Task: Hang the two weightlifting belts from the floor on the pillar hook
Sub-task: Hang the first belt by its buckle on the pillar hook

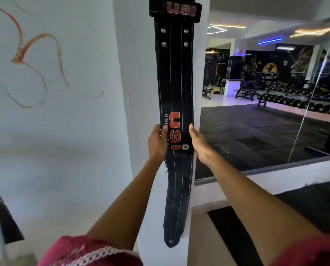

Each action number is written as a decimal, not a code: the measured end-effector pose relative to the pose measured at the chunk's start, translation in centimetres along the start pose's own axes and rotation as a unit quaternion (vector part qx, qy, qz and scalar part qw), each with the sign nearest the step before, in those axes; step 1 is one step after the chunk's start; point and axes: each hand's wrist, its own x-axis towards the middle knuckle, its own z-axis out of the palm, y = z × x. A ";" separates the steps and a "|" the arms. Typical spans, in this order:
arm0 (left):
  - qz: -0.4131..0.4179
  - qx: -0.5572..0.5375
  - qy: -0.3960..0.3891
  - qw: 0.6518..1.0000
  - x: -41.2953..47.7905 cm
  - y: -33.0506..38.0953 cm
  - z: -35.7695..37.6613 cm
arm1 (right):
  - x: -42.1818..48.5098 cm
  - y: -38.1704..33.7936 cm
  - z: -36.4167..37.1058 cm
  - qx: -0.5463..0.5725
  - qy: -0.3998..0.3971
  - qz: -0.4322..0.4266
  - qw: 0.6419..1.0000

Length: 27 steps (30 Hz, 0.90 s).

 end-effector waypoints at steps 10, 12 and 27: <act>-0.106 -0.156 -0.129 0.974 -6.8 -1.5 -1.0 | -4.5 1.9 -1.3 0.019 -0.024 0.012 0.999; -0.115 -0.154 -0.092 0.977 -8.1 -1.5 -0.9 | -6.5 3.9 -1.9 -0.003 -0.043 0.041 0.998; -0.218 -0.056 -0.099 0.969 -14.3 -8.4 -0.9 | -8.8 16.9 0.1 0.008 -0.084 0.150 0.985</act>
